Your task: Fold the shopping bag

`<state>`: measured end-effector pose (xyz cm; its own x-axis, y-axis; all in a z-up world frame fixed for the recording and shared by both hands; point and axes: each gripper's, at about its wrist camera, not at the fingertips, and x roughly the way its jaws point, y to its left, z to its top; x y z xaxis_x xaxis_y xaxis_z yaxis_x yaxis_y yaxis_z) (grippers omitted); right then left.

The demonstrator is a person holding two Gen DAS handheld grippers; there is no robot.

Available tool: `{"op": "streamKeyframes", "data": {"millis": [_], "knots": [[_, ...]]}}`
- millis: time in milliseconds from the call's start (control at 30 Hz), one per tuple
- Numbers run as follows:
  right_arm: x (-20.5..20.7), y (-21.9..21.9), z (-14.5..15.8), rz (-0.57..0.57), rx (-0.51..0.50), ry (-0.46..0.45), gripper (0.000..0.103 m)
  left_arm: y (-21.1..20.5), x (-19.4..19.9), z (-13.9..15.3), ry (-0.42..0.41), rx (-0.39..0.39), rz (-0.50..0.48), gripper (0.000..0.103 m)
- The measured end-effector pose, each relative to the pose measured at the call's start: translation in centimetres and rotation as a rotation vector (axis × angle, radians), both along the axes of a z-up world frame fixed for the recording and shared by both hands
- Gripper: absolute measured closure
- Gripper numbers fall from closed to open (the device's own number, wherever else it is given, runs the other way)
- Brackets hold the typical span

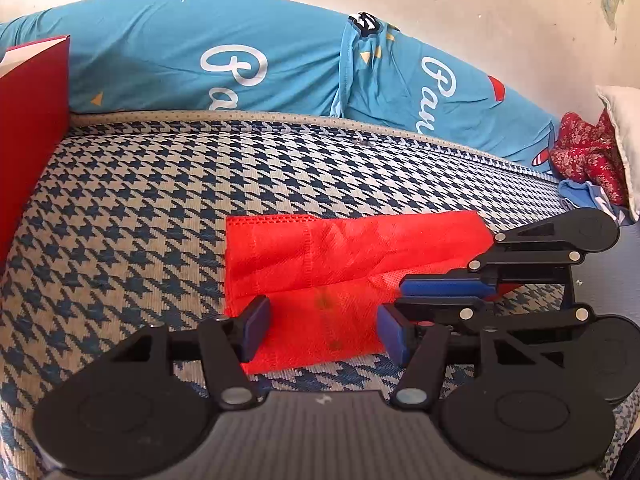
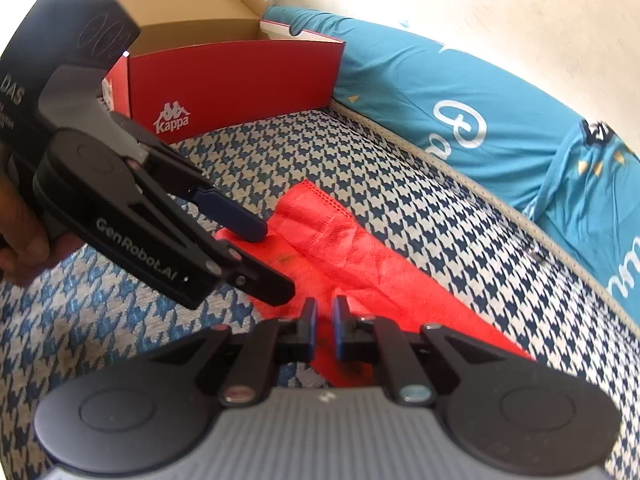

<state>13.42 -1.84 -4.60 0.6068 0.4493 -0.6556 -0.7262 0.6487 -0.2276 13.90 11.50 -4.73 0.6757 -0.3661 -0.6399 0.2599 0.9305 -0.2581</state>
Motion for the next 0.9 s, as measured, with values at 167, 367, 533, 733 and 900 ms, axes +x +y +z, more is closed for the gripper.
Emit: {"op": "streamKeyframes", "data": {"millis": [167,367,533,733,900], "knots": [[-0.3,-0.2,0.0,-0.002,-0.004,-0.003,0.097,-1.0,-0.1,-0.4,-0.008,0.03,0.02,0.037],[-0.5,-0.2,-0.2,0.008,-0.022,-0.016,0.096,-1.8,-0.2,-0.8,-0.013,0.057,0.032,0.034],[-0.8,-0.5,-0.1,0.018,-0.032,-0.016,0.096,-2.4,-0.2,-0.9,-0.015,0.086,0.043,0.031],[-1.3,-1.2,0.1,0.012,-0.025,-0.01,0.096,-3.0,-0.1,-0.8,-0.021,0.117,0.053,0.027],[-1.8,-2.0,0.5,0.009,-0.012,-0.007,0.092,-3.4,-0.2,-0.8,-0.03,0.136,0.07,0.025]]}}
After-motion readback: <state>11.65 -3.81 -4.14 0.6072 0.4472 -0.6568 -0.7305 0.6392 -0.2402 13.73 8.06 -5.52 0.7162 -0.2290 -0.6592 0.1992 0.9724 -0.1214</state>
